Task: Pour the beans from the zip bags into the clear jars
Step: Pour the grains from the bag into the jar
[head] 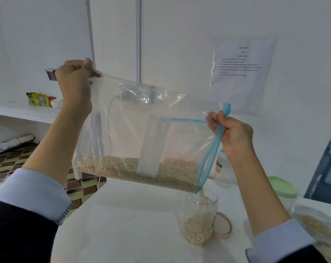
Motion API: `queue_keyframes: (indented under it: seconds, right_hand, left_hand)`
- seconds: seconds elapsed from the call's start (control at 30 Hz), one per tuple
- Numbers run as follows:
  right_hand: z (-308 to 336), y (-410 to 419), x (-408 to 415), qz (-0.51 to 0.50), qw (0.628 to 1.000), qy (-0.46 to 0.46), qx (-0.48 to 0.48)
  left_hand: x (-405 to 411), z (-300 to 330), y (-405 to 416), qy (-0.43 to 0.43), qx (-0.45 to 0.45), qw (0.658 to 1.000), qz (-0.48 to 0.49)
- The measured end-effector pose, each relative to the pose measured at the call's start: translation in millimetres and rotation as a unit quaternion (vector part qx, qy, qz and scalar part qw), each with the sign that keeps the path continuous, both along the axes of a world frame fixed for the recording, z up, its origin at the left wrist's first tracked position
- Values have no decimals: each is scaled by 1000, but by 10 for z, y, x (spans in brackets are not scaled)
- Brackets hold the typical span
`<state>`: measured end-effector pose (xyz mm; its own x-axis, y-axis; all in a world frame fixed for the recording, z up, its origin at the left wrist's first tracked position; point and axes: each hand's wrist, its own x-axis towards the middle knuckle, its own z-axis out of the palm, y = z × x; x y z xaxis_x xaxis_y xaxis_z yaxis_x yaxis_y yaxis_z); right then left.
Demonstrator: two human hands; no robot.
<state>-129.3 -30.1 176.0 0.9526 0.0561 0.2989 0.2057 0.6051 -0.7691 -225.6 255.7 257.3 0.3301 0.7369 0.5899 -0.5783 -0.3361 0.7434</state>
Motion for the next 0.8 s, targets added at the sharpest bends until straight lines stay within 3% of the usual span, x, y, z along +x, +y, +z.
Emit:
queue_keyframes:
  seconds: [0.8]
  right_hand:
    - [0,68,75,11,1000,15,-1]
  left_hand:
    - [-37,-7,14,-5,17,1000,-16]
